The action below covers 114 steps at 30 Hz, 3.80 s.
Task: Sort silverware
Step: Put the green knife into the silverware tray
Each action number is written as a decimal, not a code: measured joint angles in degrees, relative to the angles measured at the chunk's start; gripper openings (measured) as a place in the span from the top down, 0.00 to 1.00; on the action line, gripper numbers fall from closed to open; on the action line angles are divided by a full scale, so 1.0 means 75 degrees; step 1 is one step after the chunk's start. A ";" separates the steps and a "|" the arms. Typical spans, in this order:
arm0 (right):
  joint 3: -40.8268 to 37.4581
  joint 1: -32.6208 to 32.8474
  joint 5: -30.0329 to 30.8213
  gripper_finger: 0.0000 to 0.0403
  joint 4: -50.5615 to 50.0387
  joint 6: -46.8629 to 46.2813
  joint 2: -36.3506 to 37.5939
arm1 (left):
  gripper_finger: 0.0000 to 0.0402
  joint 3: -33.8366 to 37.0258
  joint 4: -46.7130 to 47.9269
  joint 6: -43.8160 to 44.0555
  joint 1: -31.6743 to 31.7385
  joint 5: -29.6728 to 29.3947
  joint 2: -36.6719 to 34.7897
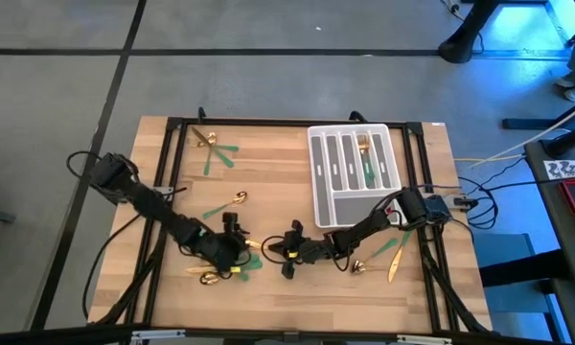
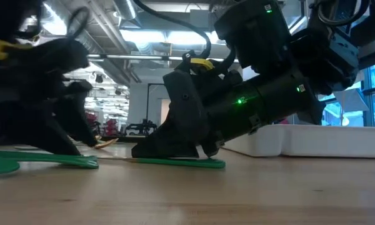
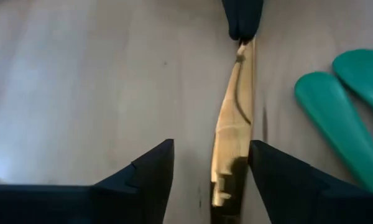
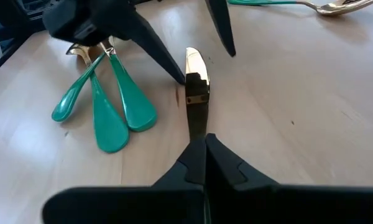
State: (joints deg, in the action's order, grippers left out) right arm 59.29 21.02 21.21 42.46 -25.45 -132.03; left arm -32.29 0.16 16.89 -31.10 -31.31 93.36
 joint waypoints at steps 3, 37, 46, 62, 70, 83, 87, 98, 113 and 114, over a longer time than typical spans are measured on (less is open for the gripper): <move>-0.0020 -0.0015 -0.0171 1.00 -0.0068 0.0066 0.0153 | 0.57 -0.0008 -0.0045 -0.0145 0.0359 0.0794 -0.0003; 0.0460 0.0710 0.0435 0.58 -0.5358 -0.0061 0.1949 | 1.00 0.0023 -0.0728 -0.0306 0.0988 0.2415 0.0052; -0.0732 0.1066 0.0975 0.63 -0.4413 -0.1363 0.1991 | 0.99 0.0035 -0.0778 -0.0344 0.0905 0.2306 0.0058; -0.1626 0.1209 0.1349 0.79 -0.2778 -0.1424 0.1813 | 1.00 -0.0119 -0.0905 -0.1057 0.0545 0.1380 -0.0354; -0.1629 0.1275 0.1626 0.89 -0.2638 -0.1793 0.1776 | 0.91 -0.0147 -0.0761 -0.1496 0.0290 0.1280 -0.0931; -0.1661 0.1547 0.2178 0.89 -0.2509 -0.1748 0.1720 | 0.49 -0.0123 -0.0916 -0.1300 0.1220 0.0886 -0.0444; -0.1661 0.1547 0.2182 0.89 -0.2507 -0.1664 0.1717 | 0.46 -0.0123 -0.0905 -0.1506 0.1857 0.1093 -0.0164; -0.1661 0.1553 0.2241 0.89 -0.2495 -0.1609 0.1707 | 0.57 -0.0156 -0.0691 -0.2232 0.2830 0.4048 -0.0134; -0.1676 0.1554 0.2367 0.89 -0.2521 -0.1545 0.1702 | 0.81 -0.0175 -0.0617 -0.2488 0.2801 0.4262 0.0320; -0.1676 0.1553 0.2372 0.89 -0.2521 -0.1545 0.1702 | 0.82 -0.0170 -0.0603 -0.2474 0.2792 0.4201 0.0273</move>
State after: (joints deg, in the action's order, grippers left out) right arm 46.72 32.67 39.00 23.55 -37.04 -119.26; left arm -33.57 -4.35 -1.66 -10.16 0.19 95.41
